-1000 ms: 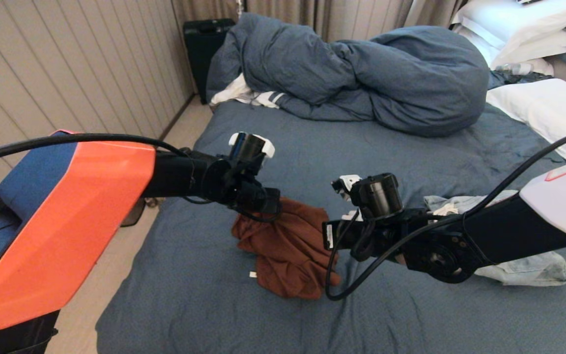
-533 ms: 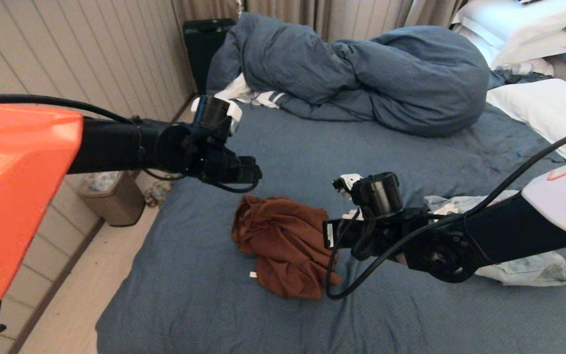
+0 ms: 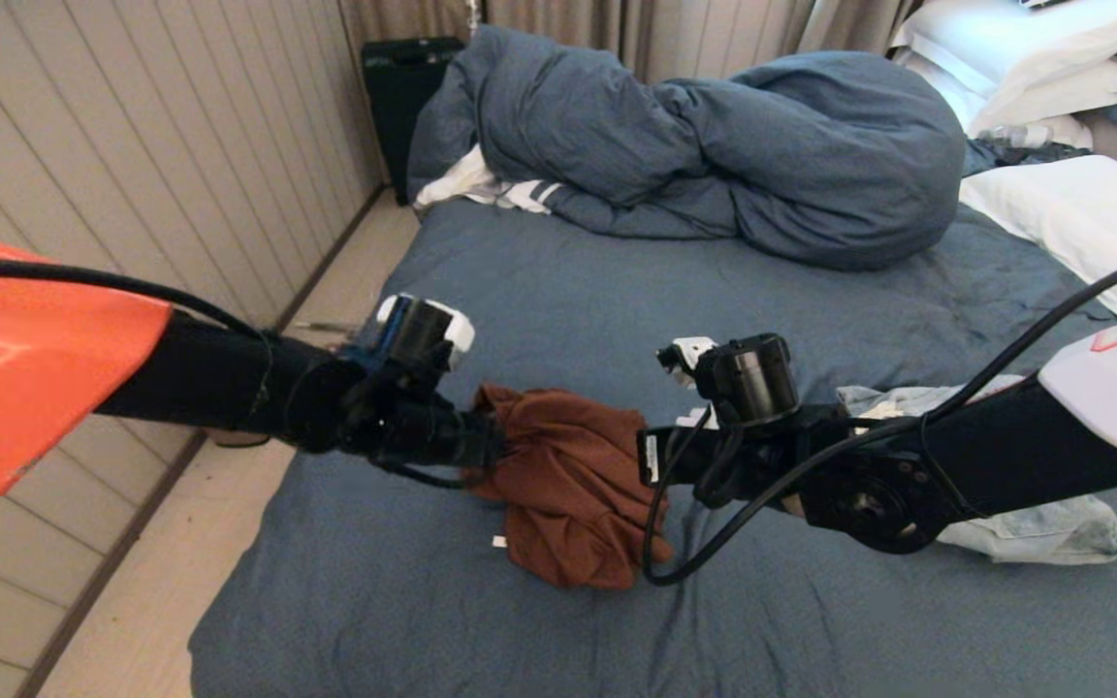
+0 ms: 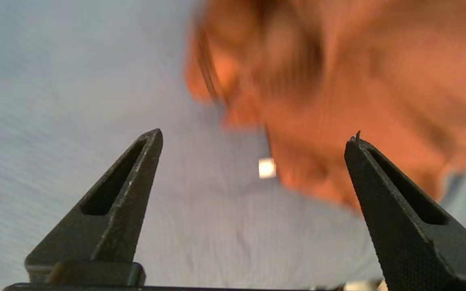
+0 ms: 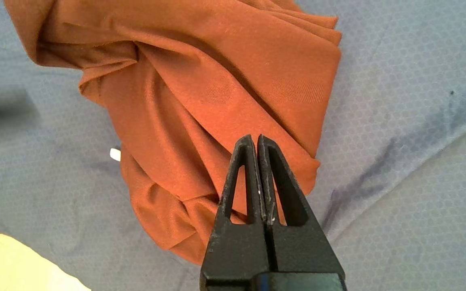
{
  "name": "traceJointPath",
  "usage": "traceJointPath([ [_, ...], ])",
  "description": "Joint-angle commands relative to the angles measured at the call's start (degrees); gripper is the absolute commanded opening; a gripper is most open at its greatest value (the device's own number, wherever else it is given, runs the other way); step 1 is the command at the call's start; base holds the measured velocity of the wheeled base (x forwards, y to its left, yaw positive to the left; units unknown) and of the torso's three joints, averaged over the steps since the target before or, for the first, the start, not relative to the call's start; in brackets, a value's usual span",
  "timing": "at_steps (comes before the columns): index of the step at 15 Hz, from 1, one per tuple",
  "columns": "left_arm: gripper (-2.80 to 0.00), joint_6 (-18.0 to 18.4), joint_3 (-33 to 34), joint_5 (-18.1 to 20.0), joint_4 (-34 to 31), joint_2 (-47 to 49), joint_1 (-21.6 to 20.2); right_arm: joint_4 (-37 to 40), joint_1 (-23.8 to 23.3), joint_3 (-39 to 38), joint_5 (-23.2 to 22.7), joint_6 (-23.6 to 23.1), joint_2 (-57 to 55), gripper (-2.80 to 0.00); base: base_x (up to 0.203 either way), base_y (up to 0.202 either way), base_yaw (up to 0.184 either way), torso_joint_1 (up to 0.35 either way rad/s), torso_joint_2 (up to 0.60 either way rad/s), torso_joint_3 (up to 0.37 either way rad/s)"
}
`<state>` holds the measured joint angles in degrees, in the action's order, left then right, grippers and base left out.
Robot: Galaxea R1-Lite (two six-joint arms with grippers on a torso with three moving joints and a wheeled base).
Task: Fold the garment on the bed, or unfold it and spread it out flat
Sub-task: Fold the brown shorts
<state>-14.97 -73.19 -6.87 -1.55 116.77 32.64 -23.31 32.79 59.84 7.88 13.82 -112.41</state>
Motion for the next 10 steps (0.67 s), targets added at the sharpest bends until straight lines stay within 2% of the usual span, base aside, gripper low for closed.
traceJointPath([
  [1,0.0,0.25,10.12,-0.27,14.87,0.55,3.09,-0.16,-0.01,0.19,0.04,0.02,-0.31,-2.8,0.0,0.0,0.0,0.0,0.0,0.0],
  [2,0.0,0.46,10.99,-0.4,18.49,2.47,3.7,-0.16,-0.01,0.19,0.04,-0.03,-0.44,-2.8,0.0,0.0,0.0,0.0,0.0,0.0],
  [4,0.0,0.6,9.23,-0.45,20.64,6.29,3.97,-0.16,-0.01,0.19,0.03,-0.03,-0.62,-2.8,0.0,0.0,0.0,0.0,0.0,0.0],
  [10,0.0,0.4,-2.29,-1.35,19.77,15.63,1.79,-0.42,-0.27,0.89,-0.14,-0.11,-1.41,-2.8,0.0,0.0,0.0,0.0,0.0,0.0],
])
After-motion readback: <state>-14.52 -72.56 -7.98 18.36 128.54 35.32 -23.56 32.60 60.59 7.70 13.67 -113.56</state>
